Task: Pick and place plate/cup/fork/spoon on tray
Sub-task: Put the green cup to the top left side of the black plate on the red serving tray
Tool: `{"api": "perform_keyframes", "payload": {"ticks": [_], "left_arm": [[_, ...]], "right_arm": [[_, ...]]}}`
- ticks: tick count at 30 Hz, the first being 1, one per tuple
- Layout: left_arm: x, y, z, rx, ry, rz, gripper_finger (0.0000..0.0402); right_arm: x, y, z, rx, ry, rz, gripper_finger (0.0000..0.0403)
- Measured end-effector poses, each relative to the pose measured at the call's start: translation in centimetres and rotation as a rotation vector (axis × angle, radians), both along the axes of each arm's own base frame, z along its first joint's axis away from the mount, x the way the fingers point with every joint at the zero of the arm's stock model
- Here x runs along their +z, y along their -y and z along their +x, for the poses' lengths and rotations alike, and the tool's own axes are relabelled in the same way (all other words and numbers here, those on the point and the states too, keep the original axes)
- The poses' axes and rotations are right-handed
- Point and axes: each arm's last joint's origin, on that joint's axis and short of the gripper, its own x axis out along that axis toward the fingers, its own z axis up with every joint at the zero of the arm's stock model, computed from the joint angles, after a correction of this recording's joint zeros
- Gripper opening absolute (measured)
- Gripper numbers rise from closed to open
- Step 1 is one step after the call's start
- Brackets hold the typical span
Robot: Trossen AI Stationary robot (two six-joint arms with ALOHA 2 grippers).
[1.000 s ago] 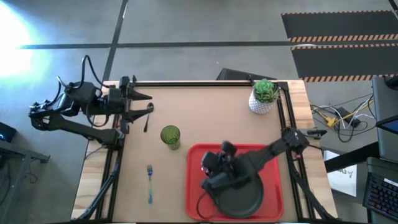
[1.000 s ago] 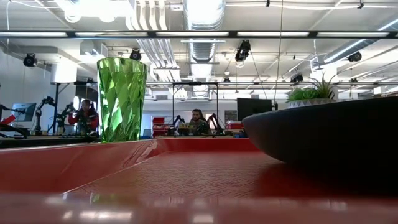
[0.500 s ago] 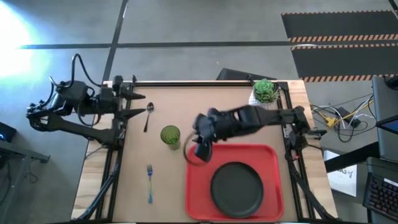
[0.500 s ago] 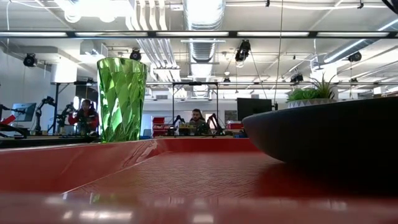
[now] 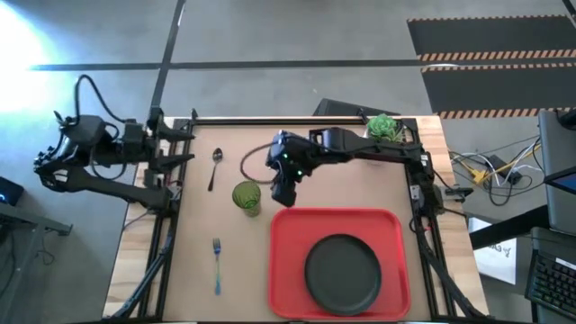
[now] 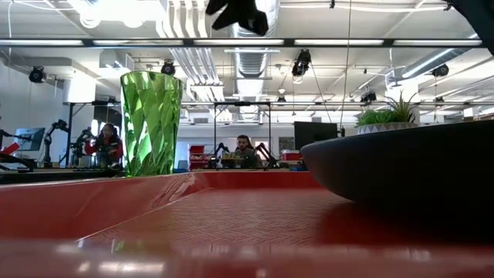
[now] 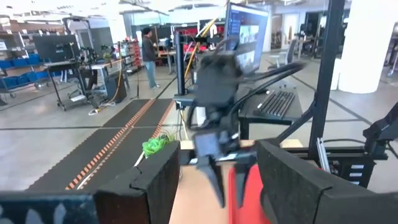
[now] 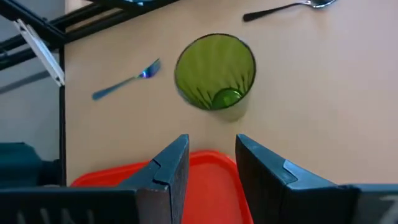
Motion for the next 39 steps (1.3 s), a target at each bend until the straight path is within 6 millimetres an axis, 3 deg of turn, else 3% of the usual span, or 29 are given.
{"api": "perform_keyframes", "payload": {"ticks": [7, 12, 23, 27, 34, 39], "left_arm": [[0.0, 0.0, -0.2, 0.001, 0.011, -0.048, 0.0195], [0.1, 0.0, -0.4, 0.002, 0.017, -0.049, 0.0195], [0.0, 0.0, 0.0, 0.003, 0.005, -0.041, 0.0195], [0.0, 0.0, -0.2, 0.003, 0.003, -0.037, 0.0195], [-0.2, -0.1, -0.6, 0.004, -0.007, -0.021, 0.0195], [-0.1, -0.1, -1.1, 0.004, -0.001, -0.021, 0.0195]], "right_arm": [[-2.3, 3.9, 0.9, 0.019, 0.052, 0.072, 0.0118], [-3.9, 5.3, 0.7, 0.022, 0.023, 0.116, 0.0134], [-4.2, 5.1, 1.4, 0.036, 0.090, 0.118, 0.0202], [-5.0, 5.2, 2.3, 0.017, 0.104, 0.109, 0.0205], [-8.8, 5.4, 4.2, 0.016, 0.035, 0.164, 0.0206], [-8.4, 5.3, 4.6, 0.034, 0.057, 0.183, 0.0206]]}}
